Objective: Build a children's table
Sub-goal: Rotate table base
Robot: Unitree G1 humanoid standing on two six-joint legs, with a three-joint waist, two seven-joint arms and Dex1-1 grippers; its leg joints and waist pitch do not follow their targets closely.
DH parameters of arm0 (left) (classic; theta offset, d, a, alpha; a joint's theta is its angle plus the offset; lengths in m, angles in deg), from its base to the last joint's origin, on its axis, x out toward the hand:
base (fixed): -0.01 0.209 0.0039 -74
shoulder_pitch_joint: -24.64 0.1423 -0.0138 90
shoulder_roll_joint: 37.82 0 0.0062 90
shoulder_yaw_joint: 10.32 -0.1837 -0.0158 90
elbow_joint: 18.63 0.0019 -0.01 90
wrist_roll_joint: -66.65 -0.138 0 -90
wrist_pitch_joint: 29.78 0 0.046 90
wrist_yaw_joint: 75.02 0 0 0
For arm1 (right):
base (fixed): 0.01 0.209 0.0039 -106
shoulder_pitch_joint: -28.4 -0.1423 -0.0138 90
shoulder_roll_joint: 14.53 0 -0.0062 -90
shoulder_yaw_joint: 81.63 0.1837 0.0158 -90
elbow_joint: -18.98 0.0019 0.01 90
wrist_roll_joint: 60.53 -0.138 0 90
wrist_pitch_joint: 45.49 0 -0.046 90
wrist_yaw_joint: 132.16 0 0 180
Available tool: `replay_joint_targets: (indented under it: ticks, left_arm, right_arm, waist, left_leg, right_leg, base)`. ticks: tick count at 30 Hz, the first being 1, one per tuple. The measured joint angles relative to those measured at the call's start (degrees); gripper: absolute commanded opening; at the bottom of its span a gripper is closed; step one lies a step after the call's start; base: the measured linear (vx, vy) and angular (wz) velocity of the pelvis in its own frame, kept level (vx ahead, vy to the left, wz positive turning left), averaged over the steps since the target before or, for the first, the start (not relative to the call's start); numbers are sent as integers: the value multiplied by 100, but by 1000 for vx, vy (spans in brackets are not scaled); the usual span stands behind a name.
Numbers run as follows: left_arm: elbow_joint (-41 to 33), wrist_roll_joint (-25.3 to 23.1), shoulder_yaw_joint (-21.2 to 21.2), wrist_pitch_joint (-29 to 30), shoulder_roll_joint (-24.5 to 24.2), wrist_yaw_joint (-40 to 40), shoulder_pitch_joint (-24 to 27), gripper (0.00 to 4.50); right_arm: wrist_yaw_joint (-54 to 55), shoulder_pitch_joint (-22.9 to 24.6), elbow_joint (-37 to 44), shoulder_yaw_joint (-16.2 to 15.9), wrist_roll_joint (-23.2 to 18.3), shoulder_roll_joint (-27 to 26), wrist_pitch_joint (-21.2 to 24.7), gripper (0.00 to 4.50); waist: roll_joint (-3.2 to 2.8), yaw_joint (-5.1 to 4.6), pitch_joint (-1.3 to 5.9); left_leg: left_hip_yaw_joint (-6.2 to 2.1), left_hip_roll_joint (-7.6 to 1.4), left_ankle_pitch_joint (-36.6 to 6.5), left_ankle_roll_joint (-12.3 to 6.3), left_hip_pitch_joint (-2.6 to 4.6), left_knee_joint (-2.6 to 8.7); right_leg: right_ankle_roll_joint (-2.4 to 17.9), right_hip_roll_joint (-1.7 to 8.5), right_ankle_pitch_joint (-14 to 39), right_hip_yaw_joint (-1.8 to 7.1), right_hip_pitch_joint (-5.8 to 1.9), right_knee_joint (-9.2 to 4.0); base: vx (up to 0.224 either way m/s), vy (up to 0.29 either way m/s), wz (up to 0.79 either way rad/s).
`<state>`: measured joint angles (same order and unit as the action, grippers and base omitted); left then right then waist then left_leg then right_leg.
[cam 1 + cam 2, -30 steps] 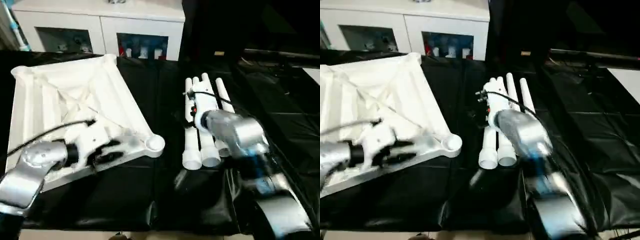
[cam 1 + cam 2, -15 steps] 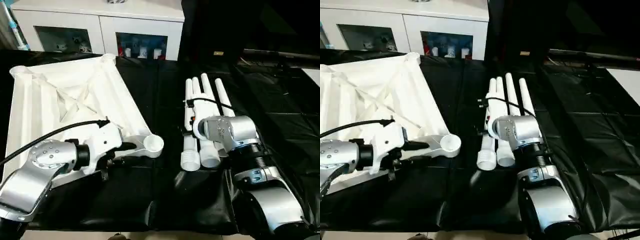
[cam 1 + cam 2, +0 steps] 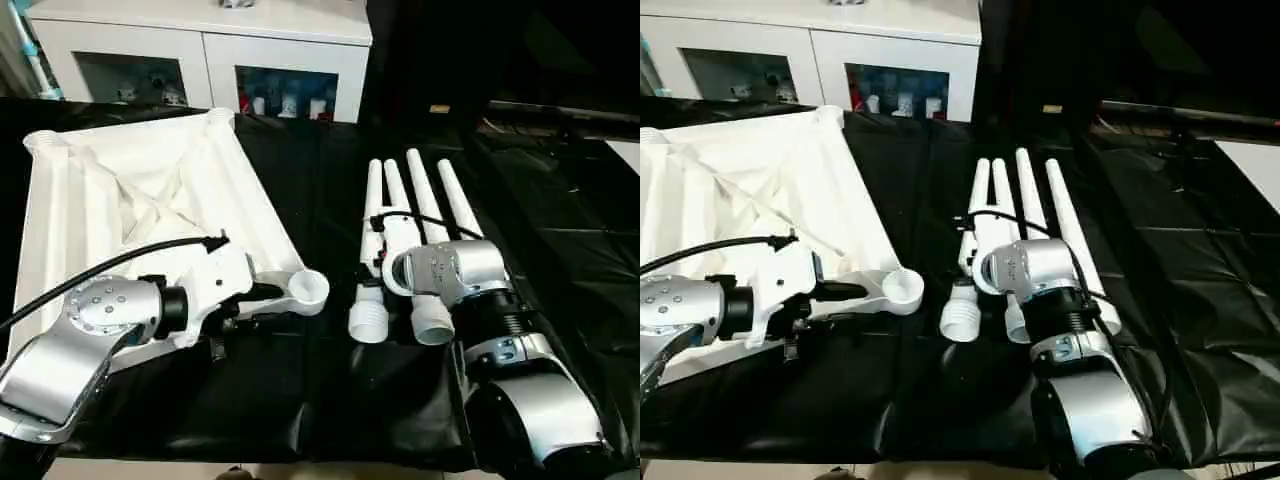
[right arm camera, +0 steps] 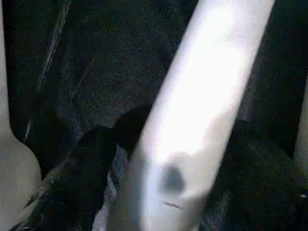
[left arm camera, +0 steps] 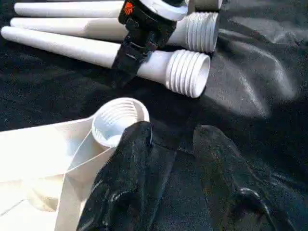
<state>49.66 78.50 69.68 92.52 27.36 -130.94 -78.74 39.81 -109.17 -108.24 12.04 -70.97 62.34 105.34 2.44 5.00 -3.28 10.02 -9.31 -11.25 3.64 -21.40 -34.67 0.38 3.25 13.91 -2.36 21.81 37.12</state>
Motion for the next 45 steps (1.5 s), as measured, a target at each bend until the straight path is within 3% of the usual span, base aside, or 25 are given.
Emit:
replay_joint_targets:
  ticks: [11,16,18,22,28,32,34,36,40,45]
  left_arm:
    - [-67,6,1,42,19,176,-131,176]
    - [-58,-17,2,67,83,260,-169,212]
    - [-58,20,12,98,108,298,-215,247]
    - [-58,88,81,103,180,402,-220,259]
    - [-2,274,478,109,397,623,-271,329]
    - [250,430,939,158,783,1099,-713,350]
    - [348,669,1303,356,1331,1580,-1097,372]
    - [412,1025,1665,630,1899,2103,-1497,378]
    - [391,1776,1887,1020,2654,2613,-1785,415]
    - [404,2223,1899,1312,3170,2889,-2106,447]
  right_arm:
    - [32,-7,-71,277,-110,-16,-27,270]
    - [37,-27,-88,323,-122,-64,-27,222]
    - [55,-27,-81,341,-122,-69,-17,198]
    - [129,-27,70,482,-197,-73,58,183]
    - [152,-32,340,648,-326,-77,108,180]
    - [103,-74,570,886,-511,-163,-102,180]
    - [-497,127,1221,843,-732,-160,-861,180]
    - [-1019,177,1955,808,-1054,-148,-1217,180]
    - [-1602,151,2501,1174,-1747,-67,-969,180]
    - [-2310,734,2892,1274,-2307,72,-876,180]
  waist:
    - [3,-1,2]
    - [3,-12,2]
    - [4,-5,2]
    - [6,-4,1]
    - [18,0,-3]
    - [41,4,-14]
    - [64,30,-25]
    - [75,30,-21]
    - [111,46,-10]
    - [145,136,-30]
  left_leg:
    - [0,-1,2,2,0,0]
    - [0,-1,2,2,0,0]
    - [0,-1,2,2,0,0]
    - [0,-1,2,2,-2,0]
    - [0,-3,9,-9,-2,0]
    - [1,-5,28,-12,-6,6]
    - [1,-9,35,-20,-14,5]
    - [2,-9,38,-29,-19,3]
    - [3,-10,43,-42,-18,3]
    - [3,-15,64,-75,-31,4]
  right_leg:
    - [0,0,-1,-1,0,1]
    - [0,-1,-2,-1,0,1]
    - [0,-1,-1,-1,0,1]
    - [0,-1,-2,-1,1,1]
    - [0,-3,-2,-2,1,1]
    - [6,-3,-15,-7,5,2]
    - [5,-2,-20,-12,5,-2]
    - [5,-2,-23,-13,4,-5]
    - [7,-2,-24,-15,2,-6]
    - [16,-2,-39,-27,9,-6]
  base:
    - [0,0,0]
    - [0,0,0]
    - [0,0,0]
    - [0,0,0]
    - [0,0,0]
    - [0,0,0]
    - [0,0,0]
    - [0,0,0]
    - [0,0,0]
    - [0,0,0]
